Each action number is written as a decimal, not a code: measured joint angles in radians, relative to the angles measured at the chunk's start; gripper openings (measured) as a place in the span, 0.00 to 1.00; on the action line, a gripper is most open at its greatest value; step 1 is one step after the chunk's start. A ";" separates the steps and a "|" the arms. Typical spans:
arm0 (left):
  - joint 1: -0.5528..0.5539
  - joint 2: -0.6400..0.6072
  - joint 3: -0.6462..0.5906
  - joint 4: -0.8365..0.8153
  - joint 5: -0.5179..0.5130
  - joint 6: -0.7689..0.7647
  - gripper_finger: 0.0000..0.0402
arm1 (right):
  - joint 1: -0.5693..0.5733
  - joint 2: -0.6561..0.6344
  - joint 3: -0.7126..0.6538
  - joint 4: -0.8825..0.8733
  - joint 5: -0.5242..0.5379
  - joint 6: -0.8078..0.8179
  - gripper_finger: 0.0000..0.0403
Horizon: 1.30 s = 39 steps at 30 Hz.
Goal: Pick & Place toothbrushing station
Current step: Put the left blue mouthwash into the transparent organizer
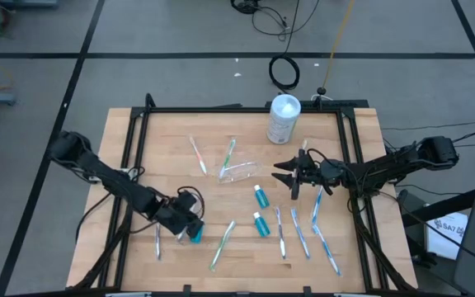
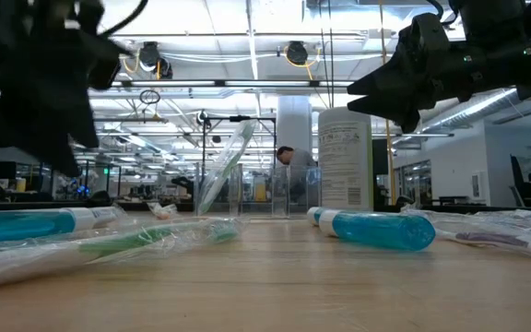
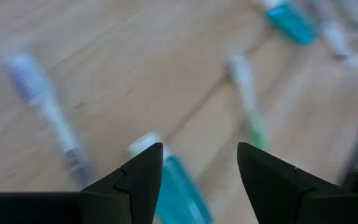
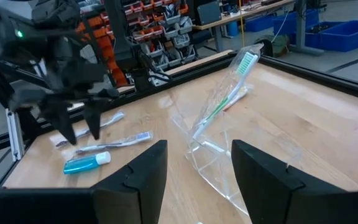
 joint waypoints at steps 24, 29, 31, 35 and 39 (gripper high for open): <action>0.041 0.172 0.002 0.011 0.028 -0.115 0.53 | 0.000 0.000 0.000 0.009 0.000 0.000 0.42; 0.063 0.188 0.004 0.010 0.082 -0.117 0.53 | 0.000 0.000 0.000 0.009 0.000 -0.001 0.42; 0.064 0.187 0.003 0.009 0.093 -0.117 0.53 | 0.000 0.000 0.000 0.009 0.000 -0.001 0.42; 0.063 0.187 0.002 0.007 0.101 -0.117 0.53 | 0.000 0.000 0.000 0.009 0.000 -0.001 0.42; 0.063 0.187 0.002 0.007 0.105 -0.108 0.53 | 0.000 0.000 0.000 0.009 0.000 -0.001 0.42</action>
